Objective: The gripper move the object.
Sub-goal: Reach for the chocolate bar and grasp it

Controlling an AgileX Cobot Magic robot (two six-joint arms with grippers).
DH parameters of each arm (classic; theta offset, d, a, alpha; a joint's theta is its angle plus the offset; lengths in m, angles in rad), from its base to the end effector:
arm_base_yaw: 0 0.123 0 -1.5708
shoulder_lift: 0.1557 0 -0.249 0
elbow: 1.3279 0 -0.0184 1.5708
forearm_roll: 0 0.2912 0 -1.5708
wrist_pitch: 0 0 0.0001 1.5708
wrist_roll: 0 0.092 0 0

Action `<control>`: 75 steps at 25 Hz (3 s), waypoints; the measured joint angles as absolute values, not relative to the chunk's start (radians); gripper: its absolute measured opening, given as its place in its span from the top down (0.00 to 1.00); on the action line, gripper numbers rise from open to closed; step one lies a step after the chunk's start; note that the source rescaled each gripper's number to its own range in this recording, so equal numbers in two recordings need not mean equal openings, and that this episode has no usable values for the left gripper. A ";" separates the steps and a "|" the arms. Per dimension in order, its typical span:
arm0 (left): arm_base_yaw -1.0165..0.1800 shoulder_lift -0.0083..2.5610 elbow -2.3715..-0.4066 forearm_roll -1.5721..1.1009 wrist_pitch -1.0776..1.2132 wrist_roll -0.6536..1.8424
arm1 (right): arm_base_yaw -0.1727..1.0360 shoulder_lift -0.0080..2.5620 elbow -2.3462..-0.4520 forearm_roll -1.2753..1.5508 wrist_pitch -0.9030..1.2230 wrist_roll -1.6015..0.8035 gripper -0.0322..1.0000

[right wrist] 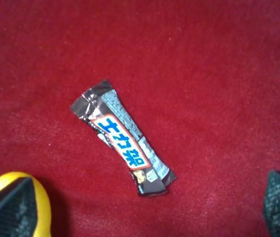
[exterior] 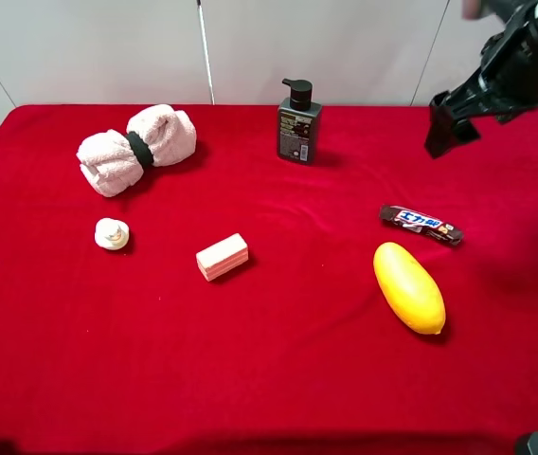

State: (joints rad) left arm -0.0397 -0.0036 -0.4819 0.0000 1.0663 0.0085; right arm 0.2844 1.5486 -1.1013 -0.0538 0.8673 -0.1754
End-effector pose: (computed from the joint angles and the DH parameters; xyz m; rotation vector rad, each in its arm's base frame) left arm 0.0696 -0.0028 0.2903 0.0497 2.0639 -0.0193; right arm 0.3303 0.0926 0.1978 -0.6748 2.7134 -0.0393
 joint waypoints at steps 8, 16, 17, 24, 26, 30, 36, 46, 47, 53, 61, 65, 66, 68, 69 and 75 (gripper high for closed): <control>-0.040 -0.004 -0.482 0.000 1.066 0.009 | 0.284 1.639 -1.101 -0.074 0.829 -0.176 0.00; -0.040 -0.004 -0.482 0.000 1.066 0.009 | 0.284 1.706 -1.101 -0.108 0.807 -0.181 0.00; -0.040 -0.004 -0.482 0.000 1.066 0.009 | 0.284 1.711 -1.101 -0.109 0.799 -0.183 0.00; -0.040 -0.004 -0.482 0.000 1.066 0.009 | 0.284 1.764 -1.101 -0.112 0.769 -0.188 0.00; -0.040 -0.004 -0.482 0.000 1.066 0.009 | 0.284 1.787 -1.101 -0.107 0.754 -0.188 0.00; -0.040 -0.004 -0.482 0.000 1.066 0.009 | 0.284 1.825 -1.101 -0.098 0.710 -0.191 0.00; -0.040 -0.004 -0.482 0.000 1.066 0.009 | 0.284 1.865 -1.094 -0.088 0.670 -0.210 0.00; -0.040 -0.004 -0.482 0.000 1.066 0.009 | 0.284 1.869 -0.974 -0.077 0.540 -0.213 0.00; -0.040 -0.004 -0.482 0.000 1.066 0.009 | 0.284 1.869 -0.964 -0.074 0.528 -0.213 0.00; -0.040 -0.004 -0.482 0.000 1.066 0.009 | 0.284 1.869 -0.913 -0.072 0.475 -0.213 0.00; -0.040 -0.004 -0.482 0.000 1.066 0.009 | 0.284 1.907 -0.888 -0.072 0.445 -0.213 0.00; -0.040 -0.004 -0.482 0.000 1.066 0.009 | 0.284 1.926 -0.888 -0.068 0.432 -0.213 0.00; -0.040 -0.004 -0.482 0.000 1.066 0.009 | 0.284 1.926 -0.888 -0.067 0.432 -0.213 0.00; -0.040 -0.004 -0.482 0.000 1.066 0.009 | 0.284 1.926 -0.888 -0.067 0.432 -0.213 0.00; -0.040 -0.004 -0.482 0.000 1.066 0.009 | 0.284 1.926 -0.888 -0.067 0.432 -0.213 0.00; -0.040 -0.004 -0.482 0.000 1.066 0.009 | 0.284 1.926 -0.888 -0.065 0.433 -0.213 0.00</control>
State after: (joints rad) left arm -0.0397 -0.0036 -0.4819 0.0000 1.0663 0.0085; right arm 0.2844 1.9256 -0.8879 -0.0645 0.4326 -0.2130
